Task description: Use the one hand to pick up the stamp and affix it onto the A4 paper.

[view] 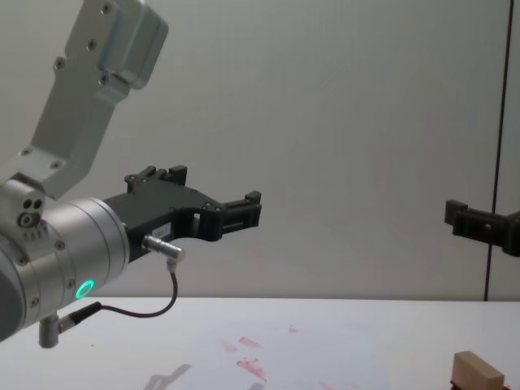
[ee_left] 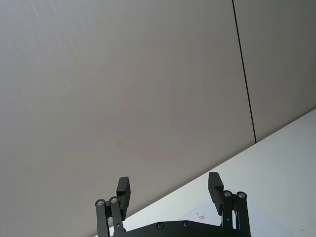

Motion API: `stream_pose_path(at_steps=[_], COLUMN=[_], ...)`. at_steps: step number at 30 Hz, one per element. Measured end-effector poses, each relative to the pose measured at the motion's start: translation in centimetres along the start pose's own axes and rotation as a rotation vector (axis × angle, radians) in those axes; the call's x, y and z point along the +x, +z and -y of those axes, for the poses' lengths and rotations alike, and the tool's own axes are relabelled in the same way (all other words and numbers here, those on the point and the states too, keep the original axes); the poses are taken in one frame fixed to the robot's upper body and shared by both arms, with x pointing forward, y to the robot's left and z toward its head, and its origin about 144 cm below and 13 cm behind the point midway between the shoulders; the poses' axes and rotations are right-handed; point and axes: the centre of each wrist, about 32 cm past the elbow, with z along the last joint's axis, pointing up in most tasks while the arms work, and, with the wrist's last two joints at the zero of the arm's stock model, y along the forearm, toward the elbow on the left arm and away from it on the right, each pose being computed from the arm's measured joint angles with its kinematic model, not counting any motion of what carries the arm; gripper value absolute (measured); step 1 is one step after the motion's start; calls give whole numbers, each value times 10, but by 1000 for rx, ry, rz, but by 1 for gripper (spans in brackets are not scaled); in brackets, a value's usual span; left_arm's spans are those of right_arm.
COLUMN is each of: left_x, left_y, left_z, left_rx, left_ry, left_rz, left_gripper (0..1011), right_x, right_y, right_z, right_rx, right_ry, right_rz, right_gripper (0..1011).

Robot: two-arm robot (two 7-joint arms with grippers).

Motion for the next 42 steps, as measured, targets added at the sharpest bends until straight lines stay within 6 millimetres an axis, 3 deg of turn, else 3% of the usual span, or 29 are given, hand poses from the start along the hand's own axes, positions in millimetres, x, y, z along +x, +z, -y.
stream_pose_path(at_steps=[42], left_x=[0], left_y=[0], left_z=[0], left_rx=[0], left_ry=[0], left_rz=[0], left_gripper=[1003], right_x=[0], right_y=[0], right_z=[0], right_rx=[-1], right_ry=[0], right_rz=[1], right_gripper=[1001])
